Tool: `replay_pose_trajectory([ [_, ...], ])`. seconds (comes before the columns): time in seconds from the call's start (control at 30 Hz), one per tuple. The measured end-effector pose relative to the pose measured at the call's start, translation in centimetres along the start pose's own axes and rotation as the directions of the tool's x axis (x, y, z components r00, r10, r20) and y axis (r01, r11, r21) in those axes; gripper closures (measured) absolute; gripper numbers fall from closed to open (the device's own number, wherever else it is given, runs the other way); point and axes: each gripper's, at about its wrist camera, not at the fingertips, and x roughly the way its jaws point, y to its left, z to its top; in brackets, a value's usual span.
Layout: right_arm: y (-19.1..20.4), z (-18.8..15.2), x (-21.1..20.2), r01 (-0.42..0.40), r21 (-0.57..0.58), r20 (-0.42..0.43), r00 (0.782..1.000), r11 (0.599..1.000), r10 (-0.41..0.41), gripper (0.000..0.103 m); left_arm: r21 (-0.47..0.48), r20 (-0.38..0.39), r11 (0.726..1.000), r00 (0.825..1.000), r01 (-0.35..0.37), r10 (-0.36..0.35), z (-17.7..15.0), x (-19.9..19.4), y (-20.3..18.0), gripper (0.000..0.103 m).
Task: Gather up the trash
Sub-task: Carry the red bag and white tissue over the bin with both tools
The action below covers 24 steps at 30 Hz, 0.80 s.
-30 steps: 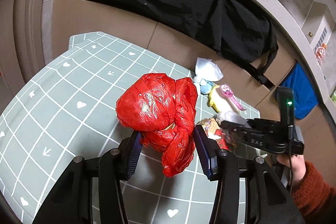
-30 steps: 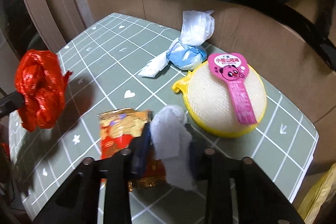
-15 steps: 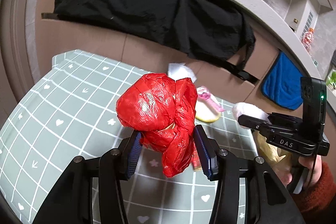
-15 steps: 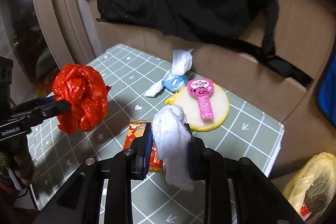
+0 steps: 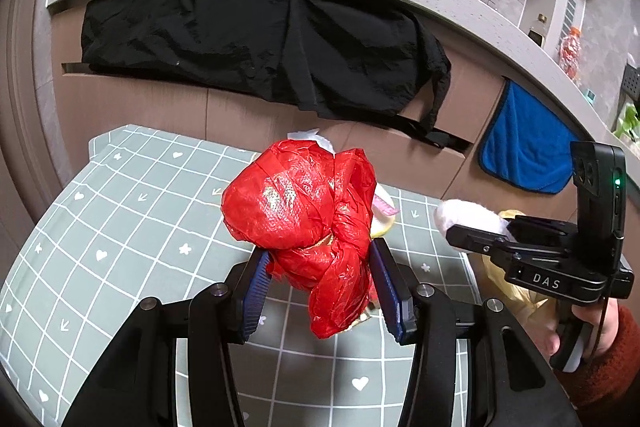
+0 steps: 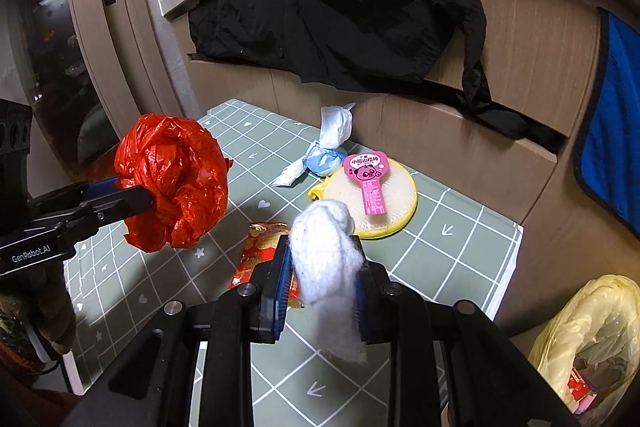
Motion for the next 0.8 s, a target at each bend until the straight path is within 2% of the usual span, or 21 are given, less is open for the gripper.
replay_pose_trajectory([
  [0.23, -0.9, -0.2, -1.0, -0.002, 0.016, 0.025, 1.0, 1.0, 0.002, 0.078, 0.029, 0.023, 1.0, 1.0, 0.002, -0.003, 0.7, -0.2, -1.9, 0.053],
  [0.4, -2.2, -0.2, -3.0, 0.016, 0.032, 0.068, 0.998, 0.999, -0.018, 0.078, 0.074, 0.047, 0.997, 0.998, 0.034, -0.037, 1.8, 0.1, -5.1, 0.053],
  [0.6, -5.5, -1.0, -7.4, 0.065, 0.078, 0.141, 0.987, 0.995, -0.075, 0.078, 0.15, 0.056, 0.983, 0.991, 0.11, -0.119, 2.9, 1.9, -11.4, 0.053],
  [0.8, -10.3, -3.5, -13.1, 0.163, 0.16, 0.198, 0.961, 0.974, -0.193, 0.078, 0.214, 0.02, 0.954, 0.975, 0.211, -0.22, 2.8, 4.9, -18.5, 0.053],
])
